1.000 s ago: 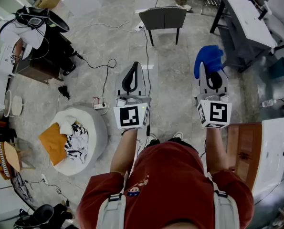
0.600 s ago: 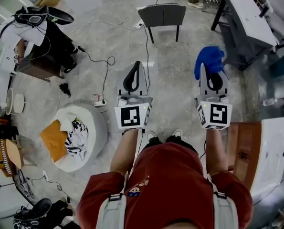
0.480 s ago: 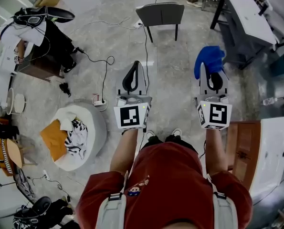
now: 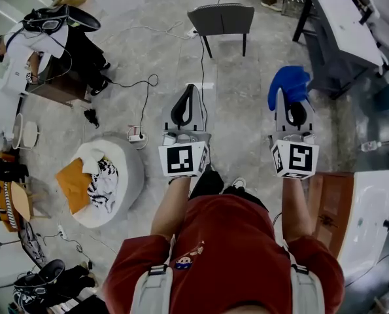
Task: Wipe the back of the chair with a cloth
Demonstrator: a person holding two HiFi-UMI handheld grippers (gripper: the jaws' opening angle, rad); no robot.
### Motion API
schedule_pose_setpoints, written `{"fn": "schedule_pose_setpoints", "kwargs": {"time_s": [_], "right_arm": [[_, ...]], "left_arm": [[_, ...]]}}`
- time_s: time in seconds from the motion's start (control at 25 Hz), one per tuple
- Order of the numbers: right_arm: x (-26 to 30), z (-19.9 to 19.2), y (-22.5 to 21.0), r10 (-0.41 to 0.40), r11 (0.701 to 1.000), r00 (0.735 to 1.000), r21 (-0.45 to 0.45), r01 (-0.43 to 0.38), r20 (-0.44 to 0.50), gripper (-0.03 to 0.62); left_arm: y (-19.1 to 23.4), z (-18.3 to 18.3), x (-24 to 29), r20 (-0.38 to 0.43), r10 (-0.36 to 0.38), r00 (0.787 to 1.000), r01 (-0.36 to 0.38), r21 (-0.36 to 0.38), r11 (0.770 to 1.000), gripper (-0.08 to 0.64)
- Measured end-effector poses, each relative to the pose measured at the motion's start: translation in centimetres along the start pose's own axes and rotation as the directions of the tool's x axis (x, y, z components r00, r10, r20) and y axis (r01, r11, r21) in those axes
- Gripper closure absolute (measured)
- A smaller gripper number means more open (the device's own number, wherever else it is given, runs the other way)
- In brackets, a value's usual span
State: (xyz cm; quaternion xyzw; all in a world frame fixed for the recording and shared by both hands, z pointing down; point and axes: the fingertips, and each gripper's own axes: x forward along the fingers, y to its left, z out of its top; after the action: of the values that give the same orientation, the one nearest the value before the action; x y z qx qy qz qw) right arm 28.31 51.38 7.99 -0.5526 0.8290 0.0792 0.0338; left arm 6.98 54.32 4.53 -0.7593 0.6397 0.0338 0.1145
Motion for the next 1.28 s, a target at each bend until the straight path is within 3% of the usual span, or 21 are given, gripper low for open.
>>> {"fn": "schedule_pose_setpoints", "kwargs": {"time_s": [0.4,0.68,0.84,1.28], "right_arm": [[6.9,-2.5,0.4,0.005,1.0,1.0,-0.007,-0.005,-0.019,0.535],[17.7,-4.7,2.0,-0.031,0.999,0.999,-0.034,0.029,-0.04,0.535],[24.9,-5.7,3.3,-0.055,0.998,0.996,-0.046,0.052,-0.064,0.535],[39.0,-6.7,6.5,-0.124,0.991,0.987,-0.072,0.117,-0.107,0.535]], "left_arm": [[3.2,-3.4,5.6,0.002,-0.011,1.0,0.012,-0.017,1.0,0.546],[10.9,-7.6,14.0,-0.011,-0.02,1.0,0.02,-0.043,0.999,0.546],[15.6,-10.2,19.3,-0.065,-0.061,0.996,0.059,-0.028,0.998,0.547],[25.6,-13.1,30.7,-0.058,-0.139,0.989,0.137,-0.042,0.99,0.546]]}}
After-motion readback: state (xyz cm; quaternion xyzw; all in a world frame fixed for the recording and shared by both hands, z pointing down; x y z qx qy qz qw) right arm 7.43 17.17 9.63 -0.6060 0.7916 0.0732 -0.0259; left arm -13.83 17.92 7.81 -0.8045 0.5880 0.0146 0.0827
